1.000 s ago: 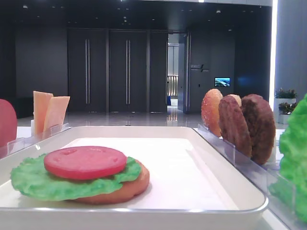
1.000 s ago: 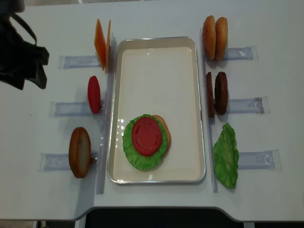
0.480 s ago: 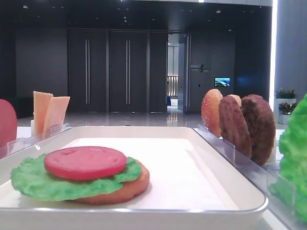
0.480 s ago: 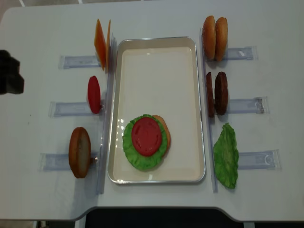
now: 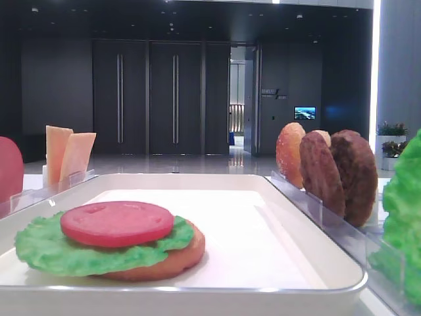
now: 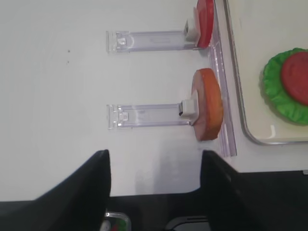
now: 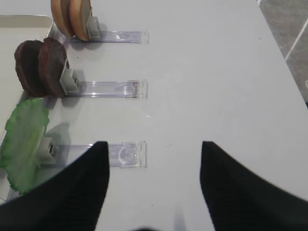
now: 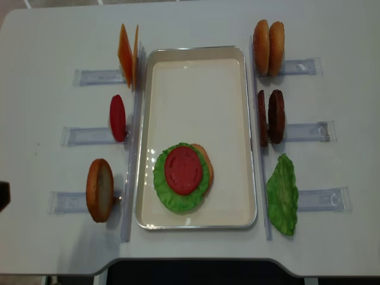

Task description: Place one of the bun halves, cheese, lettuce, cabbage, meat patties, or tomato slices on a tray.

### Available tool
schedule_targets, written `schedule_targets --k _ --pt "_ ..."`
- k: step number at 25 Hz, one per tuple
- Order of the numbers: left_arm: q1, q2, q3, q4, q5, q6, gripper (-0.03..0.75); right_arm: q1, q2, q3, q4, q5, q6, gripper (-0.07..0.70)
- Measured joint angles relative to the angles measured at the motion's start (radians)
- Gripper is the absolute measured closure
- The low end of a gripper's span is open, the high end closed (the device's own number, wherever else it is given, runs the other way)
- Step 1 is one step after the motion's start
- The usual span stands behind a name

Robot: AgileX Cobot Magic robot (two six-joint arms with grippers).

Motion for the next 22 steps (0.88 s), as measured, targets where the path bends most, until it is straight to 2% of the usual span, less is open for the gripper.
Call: schedule_targets --k 6,12,16,22 --pt "0.000 -0.250 0.162 0.000 -0.002 0.036 0.263 0.000 0.000 0.000 0.000 0.000 0.000 0.231" --pt "0.000 -0.424 0.268 -0.034 -0.085 0.045 0.263 0.000 0.000 0.000 0.000 0.000 0.000 0.231" --pt "0.000 -0.497 0.292 -0.040 -0.127 0.048 0.263 0.000 0.000 0.000 0.000 0.000 0.000 0.231" --pt "0.000 -0.514 0.295 -0.044 -0.136 0.060 0.263 0.000 0.000 0.000 0.000 0.000 0.000 0.231"
